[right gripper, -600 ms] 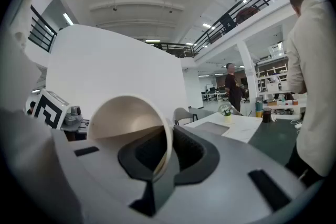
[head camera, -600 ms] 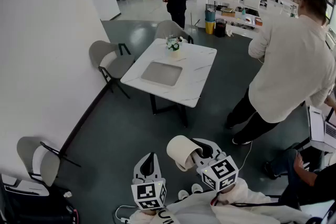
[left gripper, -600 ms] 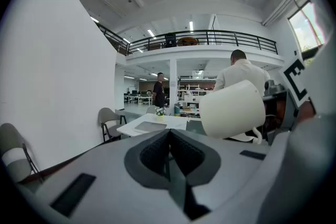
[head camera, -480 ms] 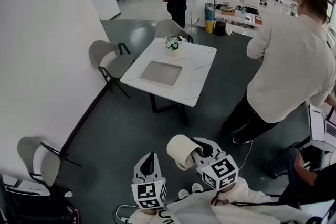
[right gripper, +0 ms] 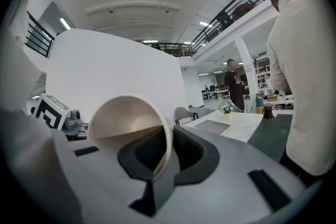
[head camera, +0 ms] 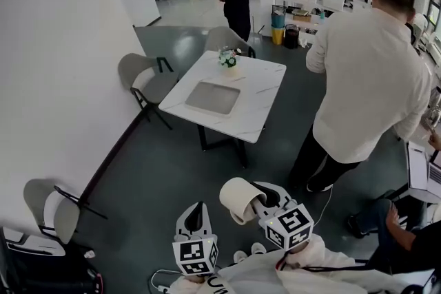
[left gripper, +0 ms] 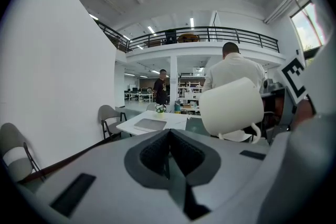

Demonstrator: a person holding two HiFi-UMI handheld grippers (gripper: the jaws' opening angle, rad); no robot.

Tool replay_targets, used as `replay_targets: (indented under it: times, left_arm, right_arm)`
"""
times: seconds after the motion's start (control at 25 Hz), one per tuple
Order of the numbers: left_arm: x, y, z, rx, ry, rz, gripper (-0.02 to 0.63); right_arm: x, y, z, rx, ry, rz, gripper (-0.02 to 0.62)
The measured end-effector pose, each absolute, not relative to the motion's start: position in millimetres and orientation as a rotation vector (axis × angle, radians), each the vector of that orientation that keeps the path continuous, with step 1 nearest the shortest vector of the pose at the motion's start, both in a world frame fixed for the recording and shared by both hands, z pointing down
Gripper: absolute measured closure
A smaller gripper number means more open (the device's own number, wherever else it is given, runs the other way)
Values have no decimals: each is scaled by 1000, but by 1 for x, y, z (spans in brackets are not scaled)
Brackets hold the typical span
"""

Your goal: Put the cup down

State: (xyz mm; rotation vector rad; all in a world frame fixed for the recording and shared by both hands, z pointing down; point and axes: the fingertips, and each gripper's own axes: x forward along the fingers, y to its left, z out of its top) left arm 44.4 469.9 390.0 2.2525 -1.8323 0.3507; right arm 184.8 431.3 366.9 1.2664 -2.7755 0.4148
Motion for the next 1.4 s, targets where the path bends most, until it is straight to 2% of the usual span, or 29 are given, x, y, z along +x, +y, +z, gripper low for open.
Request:
replay_targets:
  times: [0.72,1.16,1.4]
  left_arm:
    - [70,425,389,2246,-1881,355,597]
    - [62,367,407,2264,-1844,363,597]
    - [33,312,421,2286,-1815,371,597]
  right_arm:
    - [209,383,367,1227,-2817,390,555]
    - [202,332,390,1259,-2794,435,555]
    - [177,281,401,1304,-2778,439,555]
